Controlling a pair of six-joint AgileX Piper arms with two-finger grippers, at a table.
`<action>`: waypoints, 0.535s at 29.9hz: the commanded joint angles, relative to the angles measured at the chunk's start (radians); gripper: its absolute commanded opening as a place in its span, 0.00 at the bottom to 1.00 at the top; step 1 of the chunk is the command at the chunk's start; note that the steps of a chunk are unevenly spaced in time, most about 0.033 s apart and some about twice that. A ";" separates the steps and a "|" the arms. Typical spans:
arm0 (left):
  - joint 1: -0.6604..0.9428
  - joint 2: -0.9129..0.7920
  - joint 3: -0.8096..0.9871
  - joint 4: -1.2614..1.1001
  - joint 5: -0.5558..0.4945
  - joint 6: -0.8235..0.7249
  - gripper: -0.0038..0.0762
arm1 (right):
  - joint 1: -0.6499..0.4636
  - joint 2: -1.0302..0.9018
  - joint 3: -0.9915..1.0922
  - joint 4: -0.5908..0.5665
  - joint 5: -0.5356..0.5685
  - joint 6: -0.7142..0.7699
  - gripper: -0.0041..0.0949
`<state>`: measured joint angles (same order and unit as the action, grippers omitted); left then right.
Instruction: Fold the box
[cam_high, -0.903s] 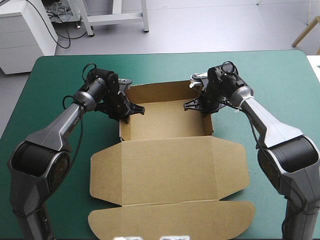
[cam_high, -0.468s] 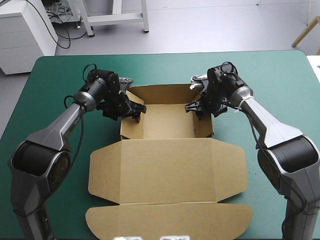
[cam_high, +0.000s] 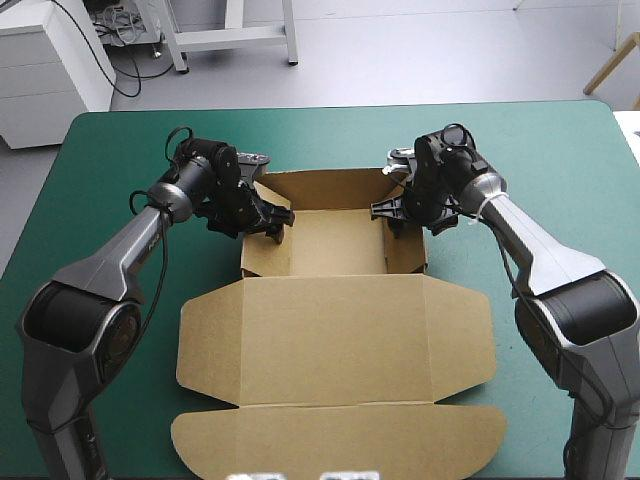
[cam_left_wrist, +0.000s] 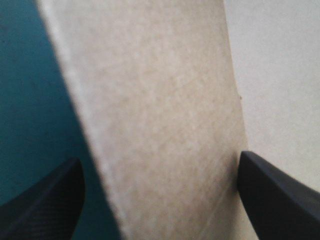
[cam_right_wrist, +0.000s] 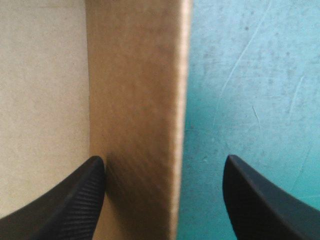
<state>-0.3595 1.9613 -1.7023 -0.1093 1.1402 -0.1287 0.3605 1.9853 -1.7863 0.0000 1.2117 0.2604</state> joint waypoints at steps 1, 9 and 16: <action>-0.003 -0.057 -0.065 -0.016 0.004 0.002 0.79 | -0.005 -0.058 -0.062 -0.010 -0.009 -0.004 0.67; -0.001 -0.057 -0.239 -0.001 0.109 0.002 0.79 | -0.005 -0.078 -0.212 0.008 -0.009 -0.039 0.67; -0.001 -0.061 -0.410 0.016 0.154 0.002 0.78 | -0.005 -0.154 -0.220 0.008 -0.009 -0.044 0.67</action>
<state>-0.3585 1.9633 -2.0242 -0.0889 1.2408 -0.1285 0.3605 1.9179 -1.9743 0.0093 1.2229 0.2360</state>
